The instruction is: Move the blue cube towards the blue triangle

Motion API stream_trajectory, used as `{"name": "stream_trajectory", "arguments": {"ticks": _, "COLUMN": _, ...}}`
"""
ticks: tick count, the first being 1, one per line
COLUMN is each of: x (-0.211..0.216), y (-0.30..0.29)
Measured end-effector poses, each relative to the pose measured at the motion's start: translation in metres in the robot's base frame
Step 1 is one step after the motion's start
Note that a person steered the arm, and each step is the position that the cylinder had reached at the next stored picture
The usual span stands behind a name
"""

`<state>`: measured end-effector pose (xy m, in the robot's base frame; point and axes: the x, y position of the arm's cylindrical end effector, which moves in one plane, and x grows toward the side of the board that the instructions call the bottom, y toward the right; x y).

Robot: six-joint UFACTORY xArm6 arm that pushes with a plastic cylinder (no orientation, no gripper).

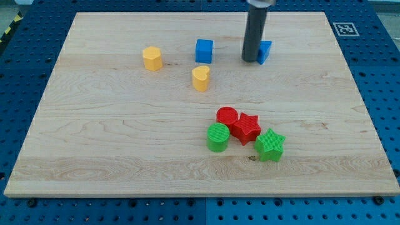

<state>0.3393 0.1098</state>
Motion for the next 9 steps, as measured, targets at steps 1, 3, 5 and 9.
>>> {"name": "stream_trajectory", "arguments": {"ticks": 1, "x": -0.005, "y": 0.024}}
{"name": "stream_trajectory", "arguments": {"ticks": 3, "x": 0.033, "y": -0.014}}
{"name": "stream_trajectory", "arguments": {"ticks": 5, "x": 0.04, "y": -0.145}}
{"name": "stream_trajectory", "arguments": {"ticks": 9, "x": -0.011, "y": -0.144}}
